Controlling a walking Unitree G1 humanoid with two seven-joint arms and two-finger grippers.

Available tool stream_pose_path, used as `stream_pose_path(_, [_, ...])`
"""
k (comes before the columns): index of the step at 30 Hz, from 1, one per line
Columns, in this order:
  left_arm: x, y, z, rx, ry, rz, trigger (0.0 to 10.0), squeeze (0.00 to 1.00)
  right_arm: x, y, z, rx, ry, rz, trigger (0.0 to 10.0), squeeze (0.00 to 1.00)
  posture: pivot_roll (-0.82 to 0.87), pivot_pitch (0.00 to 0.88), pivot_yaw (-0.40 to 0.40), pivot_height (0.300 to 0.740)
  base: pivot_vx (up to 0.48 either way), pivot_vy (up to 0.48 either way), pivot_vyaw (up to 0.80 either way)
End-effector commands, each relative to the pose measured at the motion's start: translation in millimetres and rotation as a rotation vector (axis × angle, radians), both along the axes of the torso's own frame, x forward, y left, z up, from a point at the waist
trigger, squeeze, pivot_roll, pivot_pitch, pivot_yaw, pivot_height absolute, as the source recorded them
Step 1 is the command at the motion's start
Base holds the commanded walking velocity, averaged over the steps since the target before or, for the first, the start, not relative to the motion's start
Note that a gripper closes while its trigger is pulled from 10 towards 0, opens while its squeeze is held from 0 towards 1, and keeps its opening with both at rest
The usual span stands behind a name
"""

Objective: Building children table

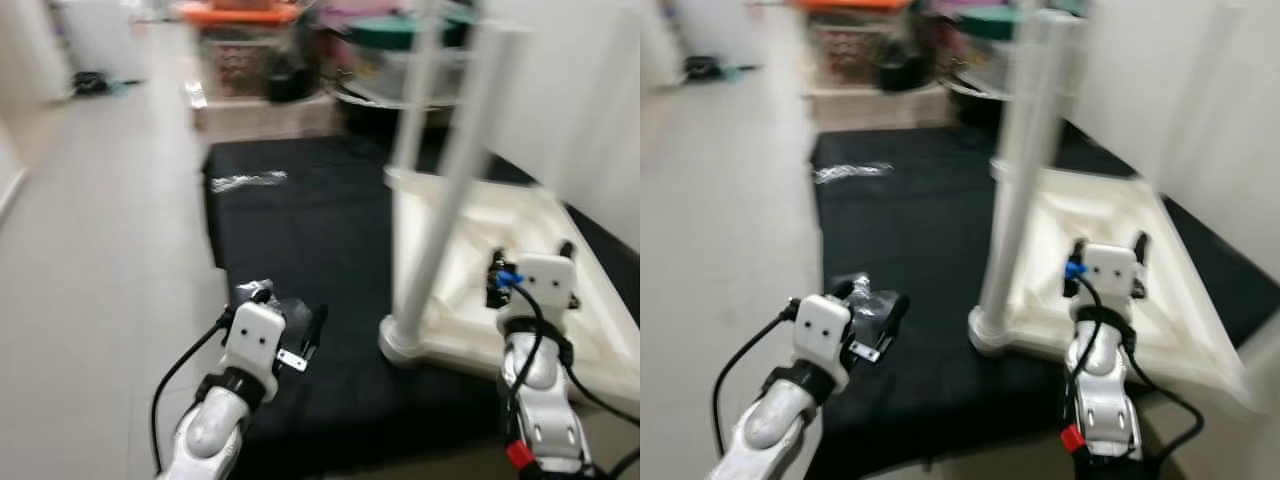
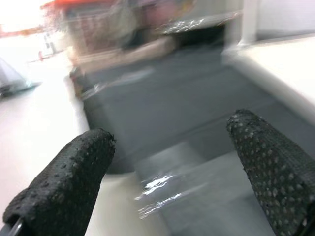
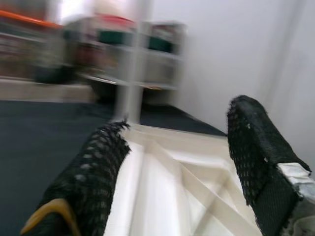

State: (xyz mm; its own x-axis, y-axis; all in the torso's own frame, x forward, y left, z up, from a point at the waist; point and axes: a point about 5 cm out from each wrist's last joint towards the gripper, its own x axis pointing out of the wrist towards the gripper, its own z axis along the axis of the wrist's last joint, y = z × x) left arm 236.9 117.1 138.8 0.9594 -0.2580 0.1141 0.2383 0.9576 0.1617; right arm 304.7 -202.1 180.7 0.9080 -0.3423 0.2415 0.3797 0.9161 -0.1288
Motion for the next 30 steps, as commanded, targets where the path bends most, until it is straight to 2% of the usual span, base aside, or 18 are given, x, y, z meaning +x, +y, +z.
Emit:
stream_pose_path(1, [-0.4, -13.3, 3, -0.026, -0.008, -0.048, 10.0, 0.0, -3.5, -14.2, -8, -0.018, 0.047, -0.057, 10.0, 0.0, 0.07, 0.014, -0.092, 0.74, 0.0, 0.0, 0.0])
stream_pose_path(5, [-0.8, -13.8, 3, -0.023, -0.003, -0.052, 10.0, 0.0, -2.4, -13.8, -8, 0.01, 0.045, -0.052, 10.0, 0.0, 0.07, 0.014, -0.093, 0.74, 0.0, 0.0, 0.0])
stream_pose_path(7, [-3.4, -15.9, 1, -0.026, 0.006, -0.071, 10.0, 0.0, -2.3, -28.3, -8, -0.011, 0.073, -0.141, 10.0, 0.0, 0.07, 0.024, -0.094, 0.74, 0.0, 0.0, 0.0])
stream_pose_path(11, [-4.1, -17.1, 0, -0.025, 0.013, -0.074, 10.0, 0.0, -1.8, -35.6, -10, 0.005, 0.09, -0.168, 10.0, 0.0, 0.06, 0.027, -0.099, 0.74, 0.0, 0.0, 0.0])
stream_pose_path(14, [-5.4, -20.2, -2, -0.043, 0.028, -0.099, 10.0, 0.0, 8.3, -30.2, -6, 0.114, 0.059, -0.024, 10.0, 0.0, 0.07, 0.03, -0.099, 0.74, 0.0, 0.0, 0.0])
stream_pose_path(16, [-5.9, -21.5, -2, -0.048, 0.032, -0.114, 10.0, 0.0, 17.6, -17.2, -5, 0.189, 0.064, 0.174, 10.0, 0.0, 0.06, 0.03, -0.097, 0.74, 0.0, 0.0, 0.0])
stream_pose_path(17, [-5.9, -21.5, -2, -0.048, 0.032, -0.114, 10.0, 0.0, 17.6, -17.2, -5, 0.189, 0.064, 0.174, 10.0, 0.0, 0.06, 0.03, -0.097, 0.74, 0.0, 0.0, 0.0])
stream_pose_path(18, [-6.6, -22.7, -3, -0.048, 0.039, -0.126, 10.0, 0.0, 22.6, -11.5, -9, 0.238, 0.115, 0.323, 10.0, 0.0, 0.06, 0.031, -0.096, 0.74, 0.0, 0.0, 0.0])
stream_pose_path(19, [-8.7, -25.7, -4, -0.063, 0.05, -0.149, 10.0, 0.0, 25.6, -13.1, -11, 0.248, 0.149, 0.495, 10.0, 0.0, 0.06, 0.033, -0.094, 0.74, 0.0, 0.0, 0.0])
stream_pose_path(21, [-9.8, -27.2, -5, -0.059, 0.057, -0.164, 10.0, 0.0, 26.8, -16.7, -10, 0.239, 0.157, 0.566, 10.0, 0.0, 0.07, 0.033, -0.096, 0.74, 0.0, 0.0, 0.0])
stream_pose_path(24, [-10.2, -27.5, -5, -0.051, 0.059, -0.17, 10.0, 0.0, 27.6, -17.9, -9, 0.24, 0.163, 0.592, 10.0, 0.0, 0.07, 0.033, -0.096, 0.74, 0.0, 0.0, 0.0])
stream_pose_path(25, [-13.1, -29.8, -7, -0.05, 0.073, -0.193, 10.0, 0.0, 30.8, -25.7, -3, 0.234, 0.188, 0.686, 10.0, 1.0, 0.07, 0.034, -0.102, 0.74, 0.0, 0.0, 0.0])
stream_pose_path(27, [-13.9, -30.3, -8, -0.053, 0.075, -0.198, 10.0, 0.0, 31.7, -28.7, -2, 0.223, 0.196, 0.703, 10.0, 1.0, 0.07, 0.034, -0.102, 0.74, 0.0, 0.0, 0.0])
stream_pose_path(30, [-15.6, -31.9, -10, -0.043, 0.083, -0.213, 10.0, 0.0, 28.2, -33.6, 0, 0.185, 0.252, 0.873, 10.0, 1.0, 0.07, 0.039, -0.102, 0.74, 0.0, 0.0, 0.0])
